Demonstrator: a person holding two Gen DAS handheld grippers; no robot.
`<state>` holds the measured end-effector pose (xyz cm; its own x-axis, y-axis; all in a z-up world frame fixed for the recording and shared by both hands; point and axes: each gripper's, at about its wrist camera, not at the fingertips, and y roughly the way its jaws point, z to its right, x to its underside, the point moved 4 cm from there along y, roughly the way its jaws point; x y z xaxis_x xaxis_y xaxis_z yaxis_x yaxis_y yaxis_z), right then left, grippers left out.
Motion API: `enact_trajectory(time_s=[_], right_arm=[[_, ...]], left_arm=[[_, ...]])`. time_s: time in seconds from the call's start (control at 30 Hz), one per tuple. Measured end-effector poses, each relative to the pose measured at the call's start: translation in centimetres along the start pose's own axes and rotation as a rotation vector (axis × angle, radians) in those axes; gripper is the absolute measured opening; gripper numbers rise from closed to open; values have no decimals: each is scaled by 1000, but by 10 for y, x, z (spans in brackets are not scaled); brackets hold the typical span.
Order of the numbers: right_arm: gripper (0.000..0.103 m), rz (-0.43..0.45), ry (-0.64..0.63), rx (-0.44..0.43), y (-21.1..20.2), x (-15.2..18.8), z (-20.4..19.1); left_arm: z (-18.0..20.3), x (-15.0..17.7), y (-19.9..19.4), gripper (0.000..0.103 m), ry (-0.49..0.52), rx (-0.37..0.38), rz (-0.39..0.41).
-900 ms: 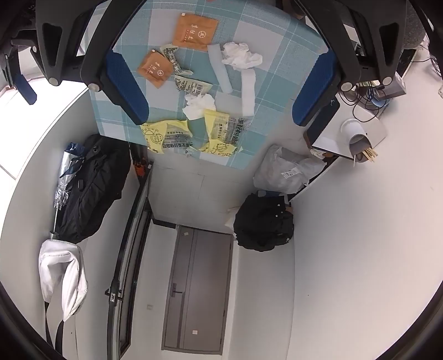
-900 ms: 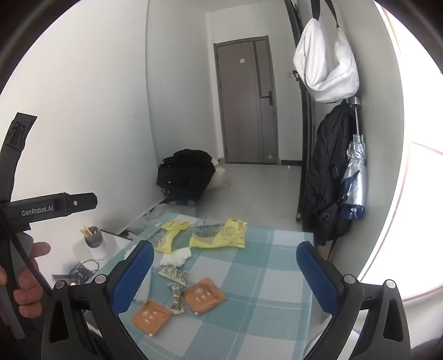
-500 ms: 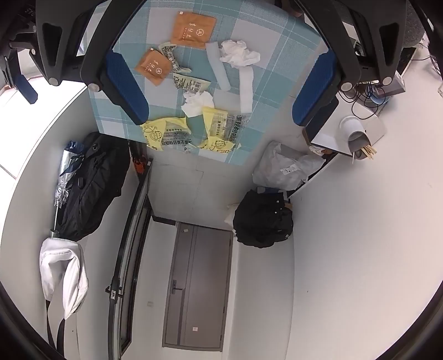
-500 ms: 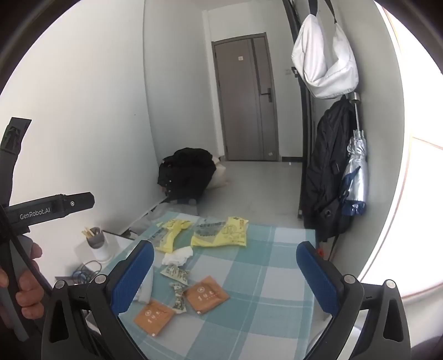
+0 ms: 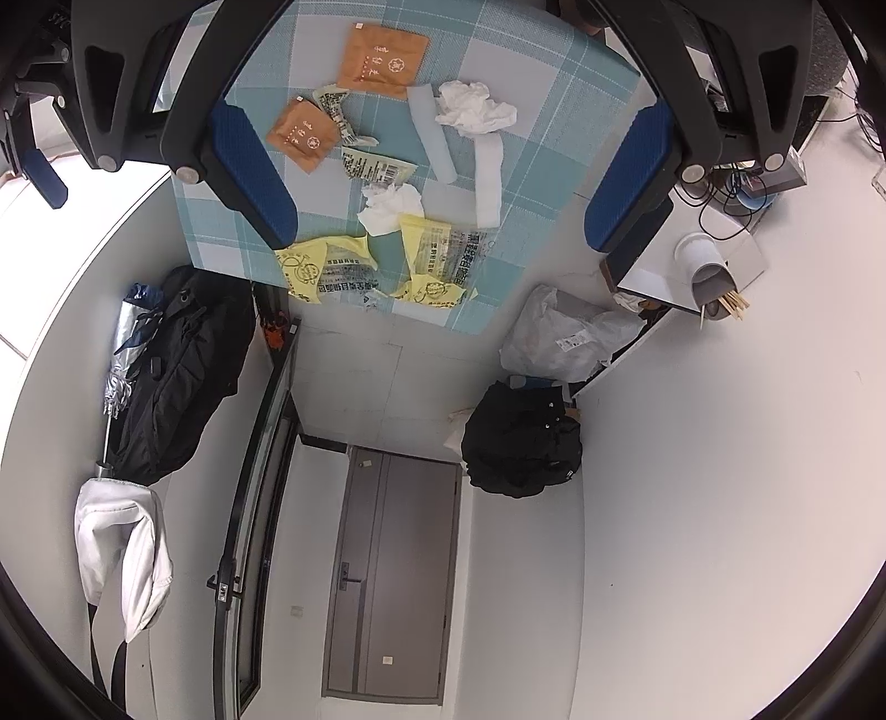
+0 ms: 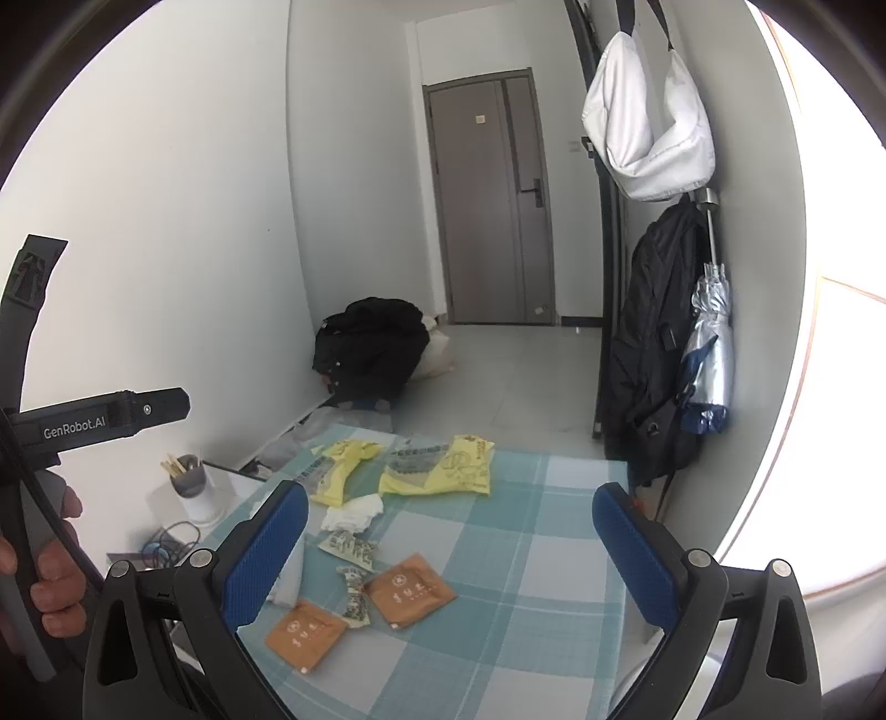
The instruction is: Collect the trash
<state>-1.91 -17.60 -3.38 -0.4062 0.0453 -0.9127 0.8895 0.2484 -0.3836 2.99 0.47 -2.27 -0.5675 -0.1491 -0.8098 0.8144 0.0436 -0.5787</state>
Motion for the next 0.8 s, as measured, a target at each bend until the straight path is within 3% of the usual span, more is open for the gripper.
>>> enact_trajectory(time_s=[0.8], right_arm=[[103, 3, -6, 13, 0, 0, -1]], left_arm=[[-6, 1, 5, 102, -12, -9, -15]])
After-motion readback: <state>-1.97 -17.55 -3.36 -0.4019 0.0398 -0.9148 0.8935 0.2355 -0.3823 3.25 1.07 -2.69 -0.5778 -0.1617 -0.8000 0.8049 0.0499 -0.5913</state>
